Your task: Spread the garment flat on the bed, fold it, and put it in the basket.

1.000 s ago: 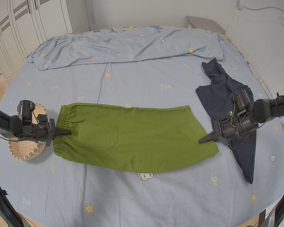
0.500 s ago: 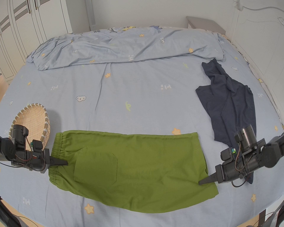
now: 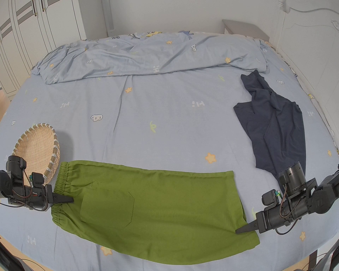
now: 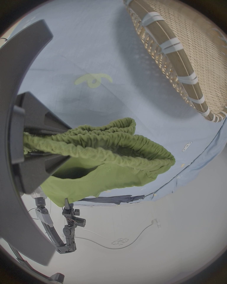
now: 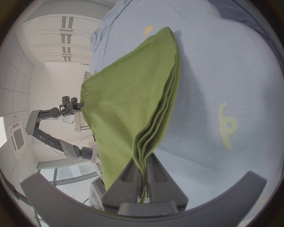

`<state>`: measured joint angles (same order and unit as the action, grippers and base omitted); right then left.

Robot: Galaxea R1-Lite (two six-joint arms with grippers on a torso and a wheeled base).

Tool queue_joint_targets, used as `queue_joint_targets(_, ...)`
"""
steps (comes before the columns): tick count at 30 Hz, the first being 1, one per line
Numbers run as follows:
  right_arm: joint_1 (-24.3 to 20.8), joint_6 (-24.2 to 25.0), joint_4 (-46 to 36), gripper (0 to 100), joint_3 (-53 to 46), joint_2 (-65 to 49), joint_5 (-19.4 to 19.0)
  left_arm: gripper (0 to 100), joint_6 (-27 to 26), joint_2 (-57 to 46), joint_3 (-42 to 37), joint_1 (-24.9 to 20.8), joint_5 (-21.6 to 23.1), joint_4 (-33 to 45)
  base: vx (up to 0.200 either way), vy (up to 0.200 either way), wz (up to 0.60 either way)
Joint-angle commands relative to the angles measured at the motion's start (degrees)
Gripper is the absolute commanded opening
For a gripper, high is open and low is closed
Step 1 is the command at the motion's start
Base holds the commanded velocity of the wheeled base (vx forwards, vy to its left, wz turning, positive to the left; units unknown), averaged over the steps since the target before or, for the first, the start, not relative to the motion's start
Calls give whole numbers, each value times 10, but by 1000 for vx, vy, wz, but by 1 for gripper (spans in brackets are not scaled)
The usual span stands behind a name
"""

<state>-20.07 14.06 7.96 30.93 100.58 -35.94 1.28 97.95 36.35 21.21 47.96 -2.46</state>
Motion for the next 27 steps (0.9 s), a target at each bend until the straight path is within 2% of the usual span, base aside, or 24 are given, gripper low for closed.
queue_joint_targets(1, 0, -2, -1, 0, -2, 12, 0, 0, 0, 2, -1, -2, -1, 0, 0, 0, 0)
queue_joint_targets(6, -2, -3, 1, 0, -4, 15, 0, 0, 0, 2, -2, -6, -1, 1, 0, 0, 0)
queue_joint_targets(7, -2, -3, 4, 100, -5, 15, 0, 0, 0, 2, -2, -6, -1, 1, 0, 0, 0)
queue_joint_targets(16, -1, -7, 15, 100, -10, 2, 11, 0, 1, -8, -7, -15, -1, 4, 0, 0, 0)
queue_joint_targets(19, 4, -6, 27, 100, -2, -35, 46, 0, 4, -33, -4, -15, -1, 6, 0, 0, 0)
queue_joint_targets(22, 6, -2, 35, 100, 34, -98, 115, 0, 2, -67, 11, -13, -13, 34, 0, 0, 0)
queue_joint_targets(23, 6, -2, 34, 100, 38, -101, 122, 0, 1, -70, 13, -13, -15, 39, 0, 0, 0)
queue_joint_targets(24, 6, -3, 24, 100, 62, -115, 161, 0, 1, -92, 30, -14, -23, 73, 0, 0, 0)
queue_joint_targets(25, 6, -3, 24, 100, 62, -115, 161, 0, 1, -92, 30, -14, -23, 73, 0, 0, 0)
queue_joint_targets(26, 9, -5, 1, 100, 89, -122, 187, 0, 0, -121, 56, -14, -31, 127, 0, 0, 0)
queue_joint_targets(27, 15, -6, -11, 100, 96, -127, 193, 0, 0, -134, 73, -14, -32, 156, 0, 0, 0)
